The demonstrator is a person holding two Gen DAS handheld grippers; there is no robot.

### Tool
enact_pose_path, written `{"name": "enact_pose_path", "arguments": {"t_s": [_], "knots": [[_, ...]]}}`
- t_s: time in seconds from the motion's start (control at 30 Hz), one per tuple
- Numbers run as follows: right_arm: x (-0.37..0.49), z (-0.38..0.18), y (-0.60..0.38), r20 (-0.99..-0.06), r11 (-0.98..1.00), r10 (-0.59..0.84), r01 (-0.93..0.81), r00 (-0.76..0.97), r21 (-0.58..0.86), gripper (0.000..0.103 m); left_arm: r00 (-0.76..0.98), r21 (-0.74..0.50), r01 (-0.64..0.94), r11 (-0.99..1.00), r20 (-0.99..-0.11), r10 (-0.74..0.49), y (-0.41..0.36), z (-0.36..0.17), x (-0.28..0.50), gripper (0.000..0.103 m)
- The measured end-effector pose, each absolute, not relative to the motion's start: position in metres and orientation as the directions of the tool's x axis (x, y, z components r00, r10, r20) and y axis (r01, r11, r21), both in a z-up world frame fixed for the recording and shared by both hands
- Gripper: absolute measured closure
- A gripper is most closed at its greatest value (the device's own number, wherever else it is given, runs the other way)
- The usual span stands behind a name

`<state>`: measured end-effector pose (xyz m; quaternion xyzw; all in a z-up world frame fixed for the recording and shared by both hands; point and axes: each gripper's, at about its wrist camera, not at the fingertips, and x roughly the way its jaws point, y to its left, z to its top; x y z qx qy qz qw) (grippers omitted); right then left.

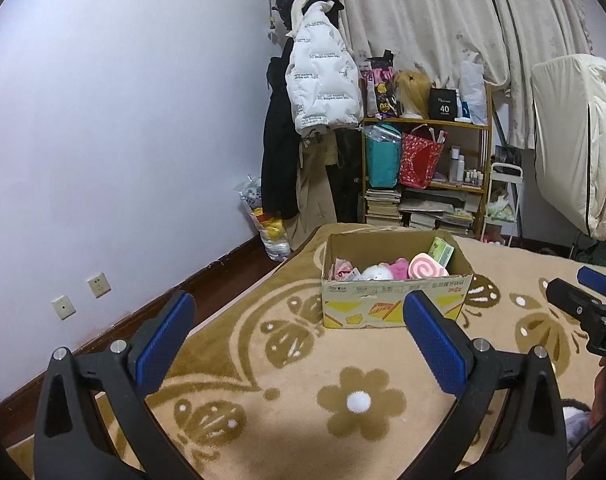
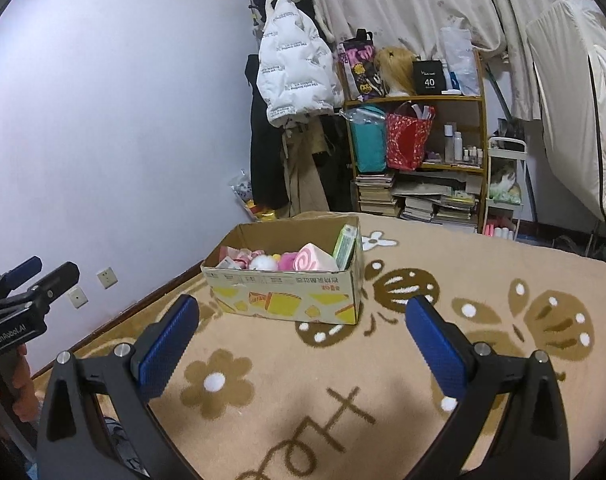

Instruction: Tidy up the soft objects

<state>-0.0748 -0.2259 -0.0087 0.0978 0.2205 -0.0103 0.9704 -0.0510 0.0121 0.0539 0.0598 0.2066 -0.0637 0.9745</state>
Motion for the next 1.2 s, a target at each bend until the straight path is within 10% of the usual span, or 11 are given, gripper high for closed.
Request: {"name": "enact_pose_path", "arguments": {"t_s": [1.2], "knots": [[-0.071,-0.011,-0.227,-0.439,0.981,0.031,0.057,0.898,0.186,0.0,0.875,0.154,0.186,0.97,-0.476,-0.092,-0.005,0.037,-0.04,0.0]]}}
